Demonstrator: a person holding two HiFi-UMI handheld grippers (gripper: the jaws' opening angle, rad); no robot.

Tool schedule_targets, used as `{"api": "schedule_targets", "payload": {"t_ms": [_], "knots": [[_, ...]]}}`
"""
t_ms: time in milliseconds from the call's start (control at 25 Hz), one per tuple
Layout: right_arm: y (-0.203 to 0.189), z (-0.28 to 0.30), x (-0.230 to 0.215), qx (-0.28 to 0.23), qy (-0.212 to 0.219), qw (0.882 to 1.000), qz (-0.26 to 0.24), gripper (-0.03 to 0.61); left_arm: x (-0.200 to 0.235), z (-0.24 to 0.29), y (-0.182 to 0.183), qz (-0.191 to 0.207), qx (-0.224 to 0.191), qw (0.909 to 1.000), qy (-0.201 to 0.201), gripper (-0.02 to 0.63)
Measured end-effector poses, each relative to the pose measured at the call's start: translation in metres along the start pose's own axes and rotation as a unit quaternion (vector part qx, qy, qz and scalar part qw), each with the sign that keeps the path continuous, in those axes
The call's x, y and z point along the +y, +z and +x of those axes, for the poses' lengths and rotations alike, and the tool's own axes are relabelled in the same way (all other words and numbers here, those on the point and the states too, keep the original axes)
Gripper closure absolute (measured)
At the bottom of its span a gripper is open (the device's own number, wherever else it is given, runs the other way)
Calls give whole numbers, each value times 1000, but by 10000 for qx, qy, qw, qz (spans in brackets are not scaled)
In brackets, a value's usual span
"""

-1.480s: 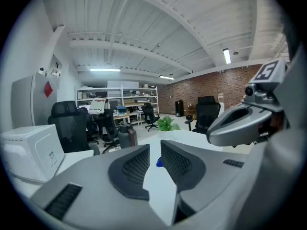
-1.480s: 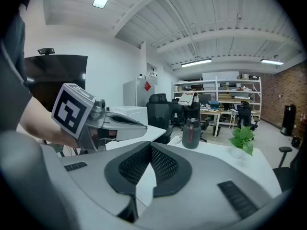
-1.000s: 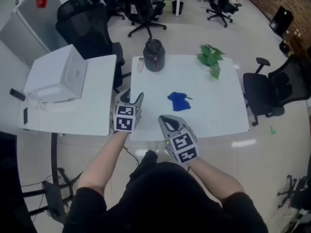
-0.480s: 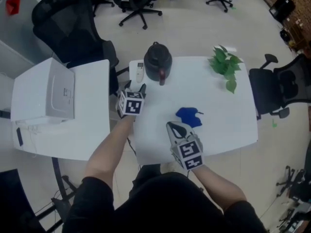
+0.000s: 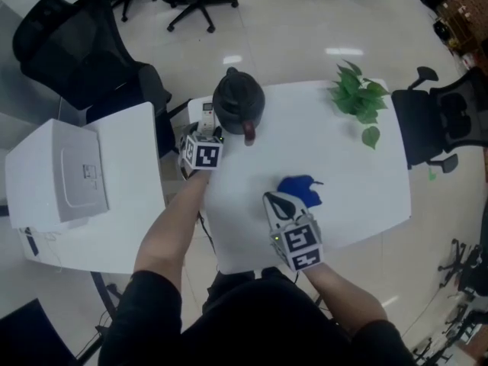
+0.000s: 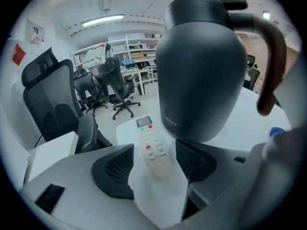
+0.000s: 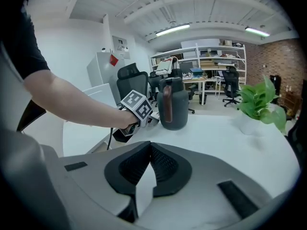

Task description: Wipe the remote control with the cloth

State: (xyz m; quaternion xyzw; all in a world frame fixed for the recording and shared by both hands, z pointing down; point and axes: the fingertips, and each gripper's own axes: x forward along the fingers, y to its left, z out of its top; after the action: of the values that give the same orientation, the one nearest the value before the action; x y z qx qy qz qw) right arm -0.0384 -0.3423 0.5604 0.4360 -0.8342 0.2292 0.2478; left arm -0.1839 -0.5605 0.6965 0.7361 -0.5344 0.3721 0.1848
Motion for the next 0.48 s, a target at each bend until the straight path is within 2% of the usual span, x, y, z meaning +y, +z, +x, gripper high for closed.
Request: {"api": "schedule_targets", "payload": {"t_ms": [320, 400, 440, 480], "knots": [[-5, 3, -12, 54, -76, 9998, 172, 569, 12, 19, -1, -319, 162, 9993, 76, 339], [-6, 2, -15, 50, -88, 9998, 192, 569, 8, 21, -1, -319, 169, 9993, -28, 364], [-7, 1, -16, 50, -100, 9997, 199, 569, 6, 21, -1, -276, 166, 9995, -51, 402], [-8, 1, -18, 51, -114, 9997, 204, 569, 4, 21, 0, -230, 152, 9996, -56, 403]]}}
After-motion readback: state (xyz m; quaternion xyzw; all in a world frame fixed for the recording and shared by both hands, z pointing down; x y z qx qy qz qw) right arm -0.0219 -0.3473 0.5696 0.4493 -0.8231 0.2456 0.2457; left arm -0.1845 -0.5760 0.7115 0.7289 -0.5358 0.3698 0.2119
